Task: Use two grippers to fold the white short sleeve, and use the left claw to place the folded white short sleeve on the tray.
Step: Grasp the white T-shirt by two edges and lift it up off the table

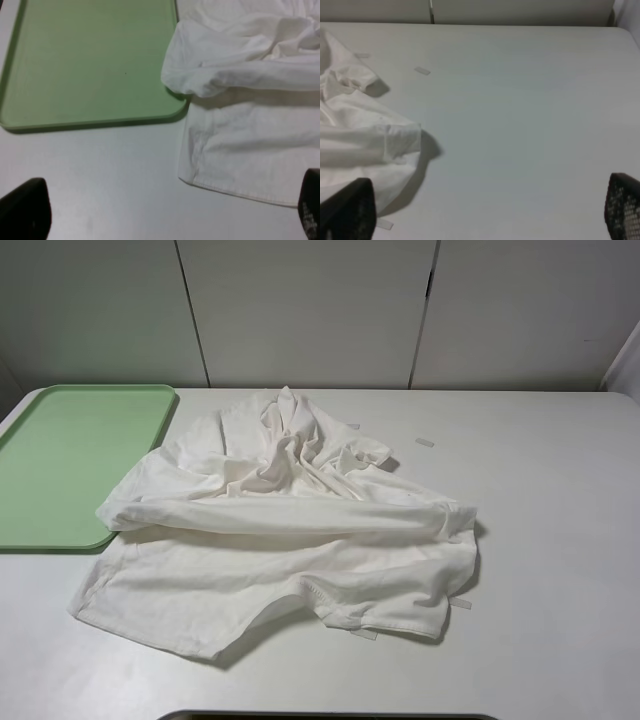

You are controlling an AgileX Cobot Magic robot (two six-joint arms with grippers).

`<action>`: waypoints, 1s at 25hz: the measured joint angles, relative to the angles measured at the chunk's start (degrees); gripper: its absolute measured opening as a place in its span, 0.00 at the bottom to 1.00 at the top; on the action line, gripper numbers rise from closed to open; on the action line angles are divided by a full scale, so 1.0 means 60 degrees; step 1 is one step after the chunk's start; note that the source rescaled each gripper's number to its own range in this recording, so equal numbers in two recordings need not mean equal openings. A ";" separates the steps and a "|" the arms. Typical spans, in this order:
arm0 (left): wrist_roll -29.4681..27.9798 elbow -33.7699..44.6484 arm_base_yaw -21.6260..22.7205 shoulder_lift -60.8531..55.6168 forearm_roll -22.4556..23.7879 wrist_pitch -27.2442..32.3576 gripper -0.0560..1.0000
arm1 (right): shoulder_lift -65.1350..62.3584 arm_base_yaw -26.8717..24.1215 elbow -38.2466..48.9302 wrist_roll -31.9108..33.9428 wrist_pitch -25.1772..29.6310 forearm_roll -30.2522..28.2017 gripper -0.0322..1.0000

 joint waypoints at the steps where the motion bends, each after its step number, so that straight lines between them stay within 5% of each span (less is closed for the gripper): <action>1: 0.0000 0.0000 0.0000 0.0000 0.0000 0.0000 0.98 | 0.0000 0.0000 0.0000 0.0000 0.0000 0.0000 1.00; 25: 0.0000 0.0000 0.0000 0.0000 0.0000 0.0000 0.98 | 0.0000 0.0000 0.0000 0.0000 0.0000 0.0000 1.00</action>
